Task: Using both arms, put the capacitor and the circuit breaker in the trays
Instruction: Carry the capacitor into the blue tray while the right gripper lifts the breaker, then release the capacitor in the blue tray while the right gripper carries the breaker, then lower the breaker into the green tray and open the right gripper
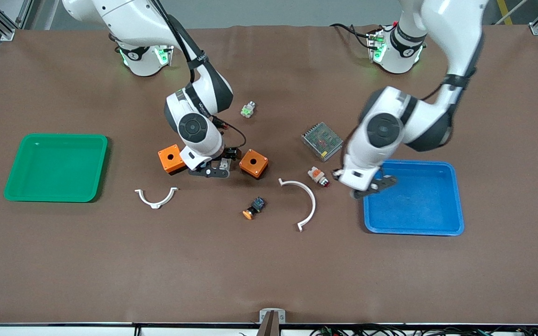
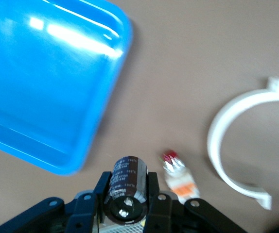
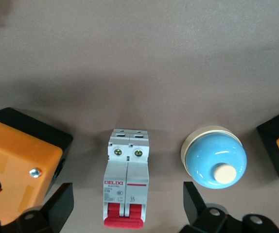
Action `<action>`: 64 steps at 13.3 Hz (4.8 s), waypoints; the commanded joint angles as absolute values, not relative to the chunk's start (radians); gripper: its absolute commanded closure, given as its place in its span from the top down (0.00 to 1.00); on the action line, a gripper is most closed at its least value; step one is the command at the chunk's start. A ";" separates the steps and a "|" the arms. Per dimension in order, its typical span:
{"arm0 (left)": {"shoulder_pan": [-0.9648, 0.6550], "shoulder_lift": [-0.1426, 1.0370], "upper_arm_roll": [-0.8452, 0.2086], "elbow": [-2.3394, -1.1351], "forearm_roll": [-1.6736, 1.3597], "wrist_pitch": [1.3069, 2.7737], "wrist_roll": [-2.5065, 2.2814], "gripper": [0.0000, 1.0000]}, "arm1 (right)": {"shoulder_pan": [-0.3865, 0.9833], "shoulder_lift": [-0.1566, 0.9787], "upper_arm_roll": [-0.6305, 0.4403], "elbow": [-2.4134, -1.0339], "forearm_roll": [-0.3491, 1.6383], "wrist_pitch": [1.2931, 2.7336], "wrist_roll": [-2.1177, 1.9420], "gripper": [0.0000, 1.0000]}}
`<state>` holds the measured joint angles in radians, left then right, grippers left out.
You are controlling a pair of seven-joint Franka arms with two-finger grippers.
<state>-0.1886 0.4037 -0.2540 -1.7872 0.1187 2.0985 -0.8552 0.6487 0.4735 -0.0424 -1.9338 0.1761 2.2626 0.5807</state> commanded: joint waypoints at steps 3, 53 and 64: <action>0.072 0.390 -0.270 -1.881 0.133 2.131 -0.574 0.01 | 0.663 0.486 -0.046 -1.945 0.196 2.278 0.591 0.74; 0.011 -0.055 -0.138 -1.577 0.006 1.520 -0.130 1.00 | -0.405 0.429 -0.069 -2.002 -0.069 2.289 -0.370 0.22; 0.014 -0.063 -0.137 -1.578 0.018 1.516 -0.123 1.00 | -0.309 0.250 -0.060 -1.912 -0.064 1.969 -0.306 1.00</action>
